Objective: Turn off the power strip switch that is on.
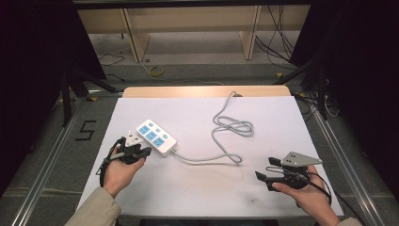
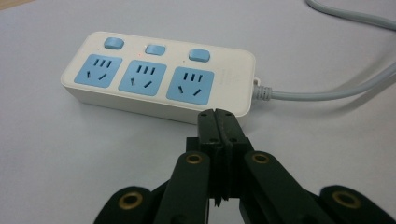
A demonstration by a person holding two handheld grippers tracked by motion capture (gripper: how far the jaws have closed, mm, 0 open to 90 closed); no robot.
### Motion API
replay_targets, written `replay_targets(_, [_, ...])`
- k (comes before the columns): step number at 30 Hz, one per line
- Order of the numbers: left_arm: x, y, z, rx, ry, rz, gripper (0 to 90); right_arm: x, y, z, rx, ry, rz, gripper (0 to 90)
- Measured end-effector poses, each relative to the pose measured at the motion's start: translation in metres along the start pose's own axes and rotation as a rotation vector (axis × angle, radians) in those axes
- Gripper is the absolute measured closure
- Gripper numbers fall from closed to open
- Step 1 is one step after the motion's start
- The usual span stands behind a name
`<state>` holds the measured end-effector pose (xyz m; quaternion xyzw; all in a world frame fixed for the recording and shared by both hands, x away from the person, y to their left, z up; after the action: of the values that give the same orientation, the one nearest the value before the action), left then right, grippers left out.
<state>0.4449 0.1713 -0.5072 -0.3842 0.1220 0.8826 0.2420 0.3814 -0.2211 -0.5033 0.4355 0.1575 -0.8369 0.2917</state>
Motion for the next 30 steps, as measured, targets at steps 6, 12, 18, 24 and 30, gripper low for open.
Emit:
replay_targets(6, [-0.004,-0.005,-0.003,-0.004,-0.006,0.016,89.9,0.0,0.0,-0.001,-0.004,-0.004,0.0,25.8])
replay_targets(12, [-0.008,-0.005,-0.005,-0.013,-0.009,0.005,89.9,0.0,0.0,-0.001,-0.006,-0.004,0.002,25.9])
replay_targets(18, [-0.014,-0.005,-0.009,-0.016,-0.006,-0.013,90.0,0.0,-0.001,-0.001,-0.006,-0.002,0.006,26.0])
replay_targets(24, [-0.018,-0.006,-0.013,-0.024,-0.015,-0.024,89.9,0.0,-0.003,-0.002,-0.019,-0.005,0.01,26.0])
replay_targets(30, [-0.025,-0.007,-0.018,-0.027,-0.008,-0.019,89.9,0.0,-0.004,-0.002,-0.019,-0.005,0.008,25.7])
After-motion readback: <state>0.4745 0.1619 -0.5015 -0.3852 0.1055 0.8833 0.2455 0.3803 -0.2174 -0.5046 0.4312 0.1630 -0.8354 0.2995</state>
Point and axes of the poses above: each handheld gripper's, and its own axes: z roughly backward along the jaws, x roughly out of its underside, y roughly to its right, the point moved 10 cm from there along -z, roughly forward along the jaws, and after that the axes turned 4 degrees about x, right-handed, at the moved point
